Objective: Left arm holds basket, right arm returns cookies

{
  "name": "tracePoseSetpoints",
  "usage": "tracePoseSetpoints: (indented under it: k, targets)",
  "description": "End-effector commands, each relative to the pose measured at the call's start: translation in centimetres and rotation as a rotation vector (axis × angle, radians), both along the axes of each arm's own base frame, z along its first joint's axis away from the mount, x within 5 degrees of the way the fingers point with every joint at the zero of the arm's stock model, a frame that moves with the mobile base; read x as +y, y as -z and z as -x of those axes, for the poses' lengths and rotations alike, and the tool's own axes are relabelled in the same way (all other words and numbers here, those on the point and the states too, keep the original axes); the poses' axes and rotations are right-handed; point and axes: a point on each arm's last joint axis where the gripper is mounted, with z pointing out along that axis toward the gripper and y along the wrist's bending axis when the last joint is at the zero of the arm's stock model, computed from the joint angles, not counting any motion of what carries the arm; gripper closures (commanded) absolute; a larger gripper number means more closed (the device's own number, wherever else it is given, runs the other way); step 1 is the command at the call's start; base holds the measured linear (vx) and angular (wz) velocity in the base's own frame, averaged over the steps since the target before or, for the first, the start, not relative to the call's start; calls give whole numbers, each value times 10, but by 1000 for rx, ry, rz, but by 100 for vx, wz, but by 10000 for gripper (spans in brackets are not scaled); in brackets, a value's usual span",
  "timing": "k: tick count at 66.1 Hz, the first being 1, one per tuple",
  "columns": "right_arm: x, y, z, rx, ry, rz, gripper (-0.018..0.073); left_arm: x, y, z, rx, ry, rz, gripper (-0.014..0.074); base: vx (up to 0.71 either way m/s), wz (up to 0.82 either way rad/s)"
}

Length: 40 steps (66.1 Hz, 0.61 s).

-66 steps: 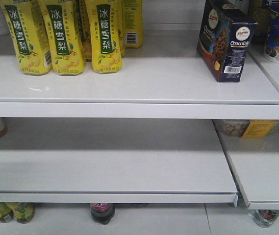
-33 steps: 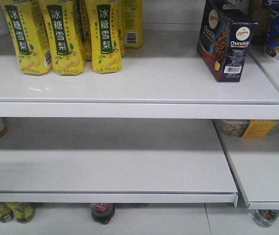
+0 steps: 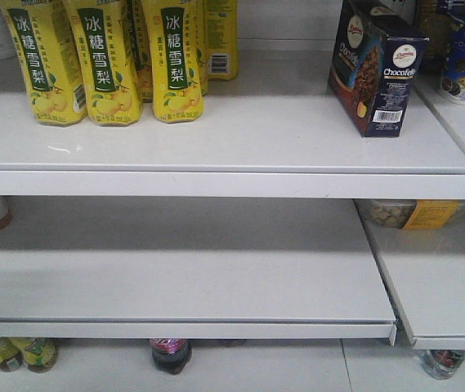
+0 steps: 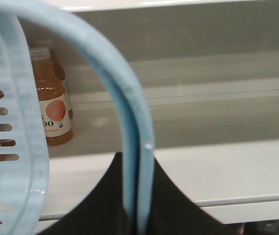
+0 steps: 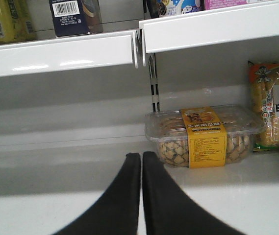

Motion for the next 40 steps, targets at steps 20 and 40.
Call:
tracePoseSetpoints:
  k: [20, 40]
  targets:
    - [0, -5, 1, -74, 1, -8, 567, 0, -18, 2, -142, -1, -23, 603, 0, 0]
    - [0, -5, 1, -75, 1, -8, 567, 0, -18, 2, -142, -1, -23, 603, 0, 0]
